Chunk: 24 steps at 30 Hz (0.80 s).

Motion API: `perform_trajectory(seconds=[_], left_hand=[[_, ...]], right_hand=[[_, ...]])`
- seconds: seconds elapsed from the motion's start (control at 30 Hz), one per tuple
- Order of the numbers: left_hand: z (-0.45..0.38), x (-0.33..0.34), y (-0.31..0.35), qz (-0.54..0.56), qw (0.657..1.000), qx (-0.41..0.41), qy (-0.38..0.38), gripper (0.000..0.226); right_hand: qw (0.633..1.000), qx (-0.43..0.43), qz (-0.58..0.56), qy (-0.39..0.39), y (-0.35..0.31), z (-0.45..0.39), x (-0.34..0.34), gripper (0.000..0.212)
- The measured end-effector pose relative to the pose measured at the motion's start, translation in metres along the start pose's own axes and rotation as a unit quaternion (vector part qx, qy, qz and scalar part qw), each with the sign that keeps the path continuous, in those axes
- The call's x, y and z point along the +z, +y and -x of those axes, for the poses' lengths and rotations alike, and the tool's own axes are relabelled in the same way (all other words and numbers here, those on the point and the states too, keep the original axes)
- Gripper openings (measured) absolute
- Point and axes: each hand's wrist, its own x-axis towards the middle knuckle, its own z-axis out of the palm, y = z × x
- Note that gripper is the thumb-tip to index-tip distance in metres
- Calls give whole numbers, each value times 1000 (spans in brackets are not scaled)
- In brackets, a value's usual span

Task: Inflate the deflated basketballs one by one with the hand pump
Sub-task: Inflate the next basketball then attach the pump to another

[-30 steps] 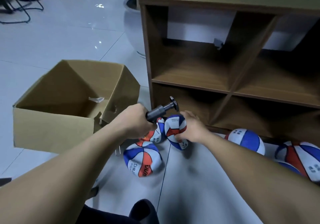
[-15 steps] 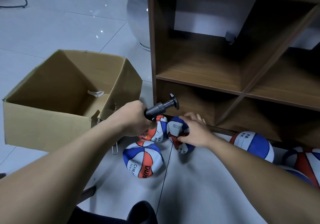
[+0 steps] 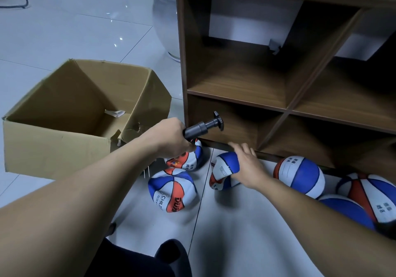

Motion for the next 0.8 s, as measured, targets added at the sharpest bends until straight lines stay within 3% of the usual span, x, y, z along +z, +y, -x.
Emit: perform_trajectory(seconds=[0.07, 0.2, 0.27, 0.33, 0.43, 0.57, 0.7, 0.8], left_hand=[[4, 3, 5, -24, 1000, 5, -4, 19], [6, 2, 13, -54, 998, 11, -11, 22], [7, 3, 21, -55, 998, 26, -15, 24], [8, 9, 33, -52, 997, 41, -26, 24], [10, 21, 50, -26, 996, 68, -53, 19], [19, 34, 72, 28, 990, 113, -78, 20], [35, 47, 93, 51, 982, 156, -96, 20], [45, 56, 102, 40, 980, 171, -97, 23]], right_hand=[[998, -14, 41, -40, -2, 2, 0, 111], [992, -3, 97, -77, -6, 11, -8, 98], [992, 36, 101, -70, -10, 24, -13, 112], [995, 76, 44, -46, -12, 44, -16, 120], [988, 110, -105, -2, -18, 82, -22, 102], [966, 89, -233, 68, -25, 131, -43, 85], [946, 79, -284, 133, -27, 163, -55, 60], [937, 100, -293, 159, -28, 178, -57, 71]])
